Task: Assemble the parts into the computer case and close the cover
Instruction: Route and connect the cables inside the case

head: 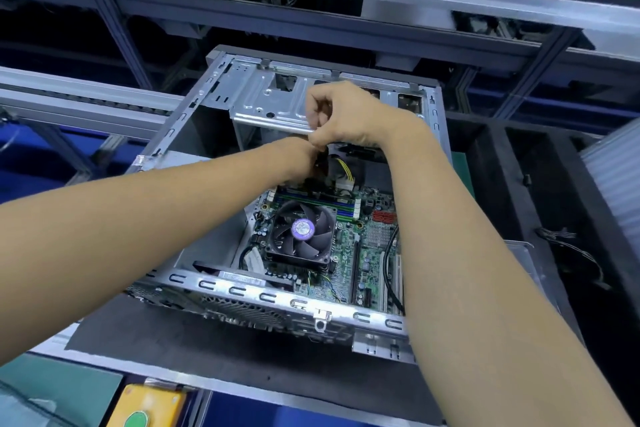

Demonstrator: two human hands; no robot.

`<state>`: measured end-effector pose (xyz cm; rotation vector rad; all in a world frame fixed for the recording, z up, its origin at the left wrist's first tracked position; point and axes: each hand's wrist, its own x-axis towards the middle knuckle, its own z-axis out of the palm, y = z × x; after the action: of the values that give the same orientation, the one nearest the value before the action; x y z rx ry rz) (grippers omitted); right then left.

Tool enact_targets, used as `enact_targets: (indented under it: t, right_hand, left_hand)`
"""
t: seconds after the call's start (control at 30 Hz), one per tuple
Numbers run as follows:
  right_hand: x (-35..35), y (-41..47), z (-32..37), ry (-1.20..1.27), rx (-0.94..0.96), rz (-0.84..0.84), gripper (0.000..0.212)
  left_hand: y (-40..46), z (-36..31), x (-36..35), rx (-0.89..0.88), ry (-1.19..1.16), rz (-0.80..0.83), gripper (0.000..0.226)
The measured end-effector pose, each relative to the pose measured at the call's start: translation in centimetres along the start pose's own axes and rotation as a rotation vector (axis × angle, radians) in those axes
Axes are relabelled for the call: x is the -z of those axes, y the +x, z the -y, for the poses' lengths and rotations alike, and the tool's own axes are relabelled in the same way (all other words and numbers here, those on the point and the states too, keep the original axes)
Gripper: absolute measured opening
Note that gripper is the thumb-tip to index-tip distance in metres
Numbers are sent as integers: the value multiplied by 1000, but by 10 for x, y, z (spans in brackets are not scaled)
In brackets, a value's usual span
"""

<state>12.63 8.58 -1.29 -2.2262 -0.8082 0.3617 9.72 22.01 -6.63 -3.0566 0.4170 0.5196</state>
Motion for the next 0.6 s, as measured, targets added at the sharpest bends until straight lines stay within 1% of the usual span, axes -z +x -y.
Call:
enact_targets:
  t: [0.17, 0.27, 0.4, 0.47, 0.6]
  right_hand:
    - [2, 0, 1, -6, -8, 9, 29]
    - [1, 0, 1, -27, -17, 24, 29]
    - [3, 2, 1, -34, -13, 33, 31]
    - [2, 2, 0, -25, -15, 34, 31]
    - [0, 3, 1, -40, -21, 30, 31]
  left_hand:
    - [1, 0, 0, 14, 21, -59, 30]
    - [2, -1, -1, -15, 21, -60, 31]
    - [-1, -1, -2, -24, 26, -60, 26]
    - [0, 0, -3, -45, 31, -79, 25]
    - [1, 0, -5, -99, 63, -97, 29]
